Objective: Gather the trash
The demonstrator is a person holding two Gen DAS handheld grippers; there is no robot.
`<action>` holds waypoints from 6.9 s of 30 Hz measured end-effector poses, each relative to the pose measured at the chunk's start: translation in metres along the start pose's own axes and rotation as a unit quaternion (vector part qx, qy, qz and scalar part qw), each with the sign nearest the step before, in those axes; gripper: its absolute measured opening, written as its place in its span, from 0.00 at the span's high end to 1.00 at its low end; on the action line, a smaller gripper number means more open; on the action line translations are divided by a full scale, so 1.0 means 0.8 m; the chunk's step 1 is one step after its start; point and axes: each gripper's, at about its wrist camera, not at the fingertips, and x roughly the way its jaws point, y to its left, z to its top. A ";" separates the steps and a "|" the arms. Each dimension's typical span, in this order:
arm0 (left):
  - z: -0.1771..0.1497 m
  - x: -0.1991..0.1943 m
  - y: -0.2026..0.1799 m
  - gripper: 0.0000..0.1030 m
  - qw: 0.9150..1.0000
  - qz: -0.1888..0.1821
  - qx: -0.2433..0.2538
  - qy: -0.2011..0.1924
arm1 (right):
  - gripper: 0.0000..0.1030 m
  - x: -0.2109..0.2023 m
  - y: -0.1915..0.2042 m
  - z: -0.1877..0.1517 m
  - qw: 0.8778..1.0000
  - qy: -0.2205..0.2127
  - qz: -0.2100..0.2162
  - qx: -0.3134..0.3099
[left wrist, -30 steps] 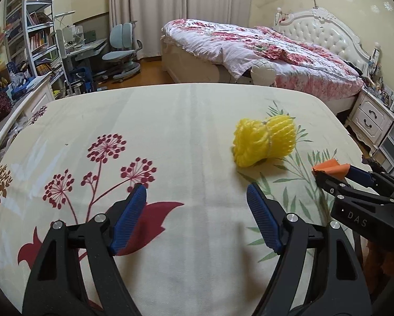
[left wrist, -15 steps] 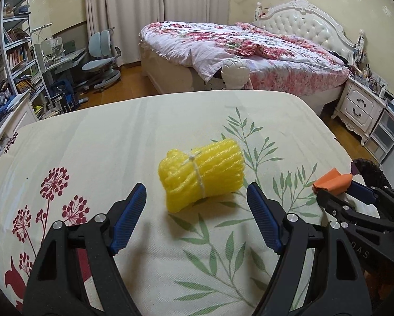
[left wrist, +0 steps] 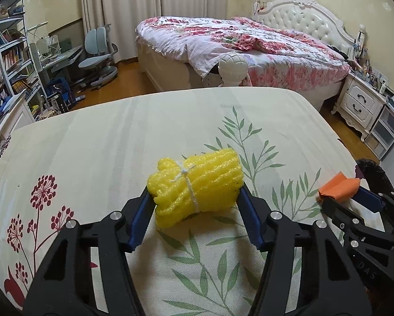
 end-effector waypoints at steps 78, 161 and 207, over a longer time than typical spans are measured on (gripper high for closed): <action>-0.030 -0.049 -0.303 0.17 0.975 -0.147 0.158 -0.050 | 0.31 -0.119 -0.249 -0.082 0.957 -0.086 -0.212 0.177; -0.085 -0.172 -0.192 0.10 0.983 -0.129 0.094 -0.090 | 0.24 -0.206 -0.147 -0.121 0.960 -0.133 -0.209 0.133; -0.090 -0.173 -0.189 0.10 0.981 -0.133 0.098 -0.097 | 0.24 -0.205 -0.147 -0.121 0.960 -0.132 -0.209 0.133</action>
